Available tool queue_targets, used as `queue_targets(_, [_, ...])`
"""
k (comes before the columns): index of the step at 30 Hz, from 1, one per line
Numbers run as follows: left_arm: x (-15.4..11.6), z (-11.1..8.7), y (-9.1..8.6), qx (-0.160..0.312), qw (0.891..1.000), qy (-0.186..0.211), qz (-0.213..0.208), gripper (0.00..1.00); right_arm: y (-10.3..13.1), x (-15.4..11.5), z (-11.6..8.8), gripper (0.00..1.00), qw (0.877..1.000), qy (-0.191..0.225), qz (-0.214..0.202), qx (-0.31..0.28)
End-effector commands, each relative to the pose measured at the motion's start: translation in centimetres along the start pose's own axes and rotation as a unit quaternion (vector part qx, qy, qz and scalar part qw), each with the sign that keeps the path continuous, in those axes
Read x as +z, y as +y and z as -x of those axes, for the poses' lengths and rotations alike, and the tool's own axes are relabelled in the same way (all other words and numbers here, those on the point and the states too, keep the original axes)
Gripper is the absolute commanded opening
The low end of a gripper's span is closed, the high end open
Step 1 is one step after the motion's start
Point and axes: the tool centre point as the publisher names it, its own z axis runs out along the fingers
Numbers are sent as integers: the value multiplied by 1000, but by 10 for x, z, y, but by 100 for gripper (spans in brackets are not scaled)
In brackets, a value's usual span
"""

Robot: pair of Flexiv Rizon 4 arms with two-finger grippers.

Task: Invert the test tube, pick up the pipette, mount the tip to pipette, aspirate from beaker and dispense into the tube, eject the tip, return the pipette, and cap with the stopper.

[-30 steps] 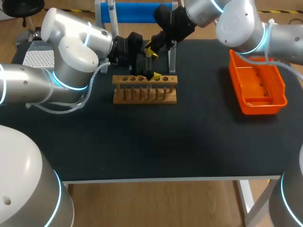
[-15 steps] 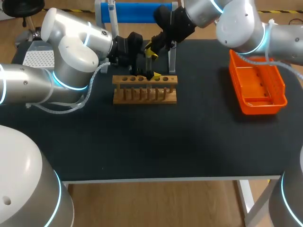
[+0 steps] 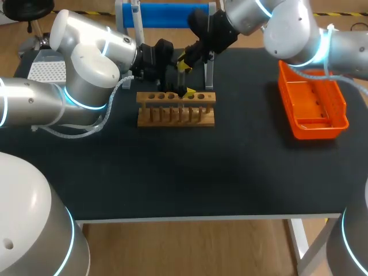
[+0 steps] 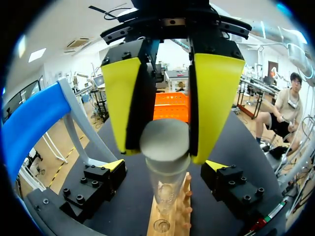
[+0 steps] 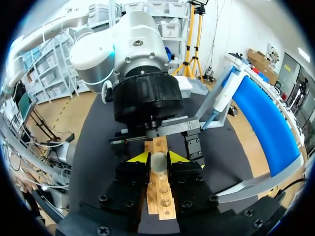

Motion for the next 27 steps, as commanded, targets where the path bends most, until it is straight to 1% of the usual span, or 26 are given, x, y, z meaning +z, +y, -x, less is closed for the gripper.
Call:
queue_targets(1, [0,1,1,1,1000,1,-1,100,-10,4,-1,92,1000,-1,-1,4])
queue_targets(2, [0,1,1,1,1000,1,-1,100,-12,3,-2,100,1000,-2,5,5])
queue_targets(8, [0,1,1,1,1000,1,-1,100,-18,-7,-4,100,999,-18,37,-3])
queue_targets(15, [0,1,1,1,1000,1,-1,100,-27,-22,-6,100,994,-39,100,-23])
queue_targets(18, [0,1,1,1,1000,1,-1,100,-29,-28,-6,100,990,-41,134,-31])
queue_targets(22, [0,1,1,1,1000,1,-1,100,-29,-34,-7,100,984,-36,169,-39])
queue_targets(27, [0,1,1,1,1000,1,-1,100,-23,-38,-11,100,978,-19,194,-69])
